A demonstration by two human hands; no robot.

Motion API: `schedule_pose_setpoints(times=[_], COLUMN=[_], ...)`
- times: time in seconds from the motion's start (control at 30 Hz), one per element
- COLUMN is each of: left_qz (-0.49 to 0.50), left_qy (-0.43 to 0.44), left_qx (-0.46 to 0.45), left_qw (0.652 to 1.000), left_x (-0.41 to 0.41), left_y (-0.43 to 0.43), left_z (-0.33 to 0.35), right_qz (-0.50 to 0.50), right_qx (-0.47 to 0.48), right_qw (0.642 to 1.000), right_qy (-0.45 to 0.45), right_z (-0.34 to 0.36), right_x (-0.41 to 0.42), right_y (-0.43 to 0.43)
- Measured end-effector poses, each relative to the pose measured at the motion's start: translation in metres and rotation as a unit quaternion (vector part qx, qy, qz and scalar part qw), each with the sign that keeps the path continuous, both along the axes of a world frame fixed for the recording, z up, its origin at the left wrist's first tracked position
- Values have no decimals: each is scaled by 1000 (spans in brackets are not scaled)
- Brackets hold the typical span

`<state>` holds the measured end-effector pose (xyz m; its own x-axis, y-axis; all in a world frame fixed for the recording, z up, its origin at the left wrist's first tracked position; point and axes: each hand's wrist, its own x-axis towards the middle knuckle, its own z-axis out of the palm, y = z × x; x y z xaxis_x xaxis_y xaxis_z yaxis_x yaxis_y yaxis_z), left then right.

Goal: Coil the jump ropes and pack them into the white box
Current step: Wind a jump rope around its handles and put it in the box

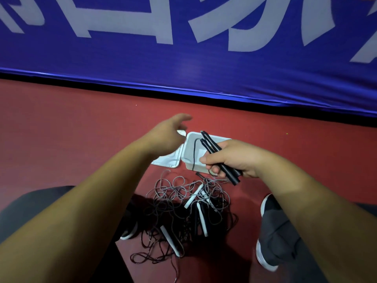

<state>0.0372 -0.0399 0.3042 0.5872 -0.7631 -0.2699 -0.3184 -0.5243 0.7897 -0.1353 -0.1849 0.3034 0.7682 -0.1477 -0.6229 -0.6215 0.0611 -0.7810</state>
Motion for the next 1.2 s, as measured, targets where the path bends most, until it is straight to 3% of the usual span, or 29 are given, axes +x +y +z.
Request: schedule_pose_setpoints(times=[0.07, 0.13, 0.33, 0.43, 0.73, 0.87, 0.93, 1.2], left_qz=[-110, -143, -85, -67, 10, 40, 60, 64], left_qy=[-54, -67, -85, -106, -86, -114, -117, -1], left_qx=[-2, -11, -108, -109, -108, -107, -115, -126], left_qw=[992, 987, 987, 986, 990, 987, 985, 990], left_x=[-9, -12, -12, -14, -22, -21, -20, -16], left_y=[-2, -6, -13, -16, -17, -16, -16, -15], left_z=[-2, -9, -15, -12, -5, 0, 3, 18], right_qz=[-5, -8, 3, -12, -26, -23, -30, -28], right_qx=[-6, 3, 48, 40, -136, -348, -405, -405], right_qw=[1000, 1000, 999, 999, 990, 936, 913, 910], right_qy=[6, 13, -6, -16, -26, -39, -40, -82], right_z=[1, 0, 3, 5, 5, -5, -10, -9], right_x=[1, 1, 0, 2, 2, 6, 7, 6], right_y=[-1, -3, -2, -2, -1, -4, -6, -10])
